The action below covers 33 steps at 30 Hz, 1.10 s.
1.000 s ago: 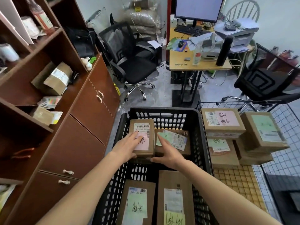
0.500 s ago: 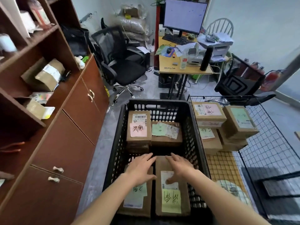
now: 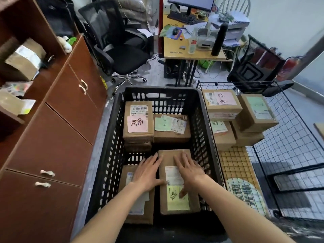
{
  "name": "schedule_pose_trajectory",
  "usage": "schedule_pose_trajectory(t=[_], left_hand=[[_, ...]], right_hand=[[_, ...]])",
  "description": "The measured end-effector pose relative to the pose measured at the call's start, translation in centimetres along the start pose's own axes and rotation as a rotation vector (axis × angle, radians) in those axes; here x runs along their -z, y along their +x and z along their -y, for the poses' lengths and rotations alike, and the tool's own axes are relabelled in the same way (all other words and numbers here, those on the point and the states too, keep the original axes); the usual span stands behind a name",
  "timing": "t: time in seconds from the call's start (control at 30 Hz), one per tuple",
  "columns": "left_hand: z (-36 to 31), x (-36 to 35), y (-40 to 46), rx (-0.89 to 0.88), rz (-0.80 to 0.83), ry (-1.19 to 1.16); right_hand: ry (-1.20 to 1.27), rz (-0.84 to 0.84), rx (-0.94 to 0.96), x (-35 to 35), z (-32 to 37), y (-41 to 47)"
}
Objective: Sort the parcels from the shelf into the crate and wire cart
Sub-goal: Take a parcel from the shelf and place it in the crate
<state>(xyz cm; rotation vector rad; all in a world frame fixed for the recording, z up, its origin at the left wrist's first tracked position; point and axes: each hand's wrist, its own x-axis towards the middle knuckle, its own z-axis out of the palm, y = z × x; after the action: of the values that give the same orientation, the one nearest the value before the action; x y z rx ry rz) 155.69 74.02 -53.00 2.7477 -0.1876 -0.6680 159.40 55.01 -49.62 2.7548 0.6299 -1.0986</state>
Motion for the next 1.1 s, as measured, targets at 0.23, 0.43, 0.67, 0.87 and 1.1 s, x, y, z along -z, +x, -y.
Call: schedule_pose_trajectory(t=[0.23,0.43,0.67,0.87,1.1], left_hand=[[0.4,1.6,3.1,0.046,-0.036,-0.052],[0.7,1.3,1.7,0.014,0.023,-0.093],[0.6,0.6,1.7,-0.035,0.049,-0.074],[0.2,1.7,1.9,-0.037,0.080,-0.022],[3.2,4.3,-2.7,0.012,0.003,0.079]], right_hand=[[0.050,-0.040,0.016,2.3,-0.9,2.3],[-0.004,-0.025,0.157,1.2,-0.8,0.8],[-0.177,-0.040,0.094,-0.6,-0.6,0.5],[-0.133,-0.057,0.093,-0.9,-0.8,0.7],[-0.059,-0.125,0.165,-0.5,0.8,-0.9]])
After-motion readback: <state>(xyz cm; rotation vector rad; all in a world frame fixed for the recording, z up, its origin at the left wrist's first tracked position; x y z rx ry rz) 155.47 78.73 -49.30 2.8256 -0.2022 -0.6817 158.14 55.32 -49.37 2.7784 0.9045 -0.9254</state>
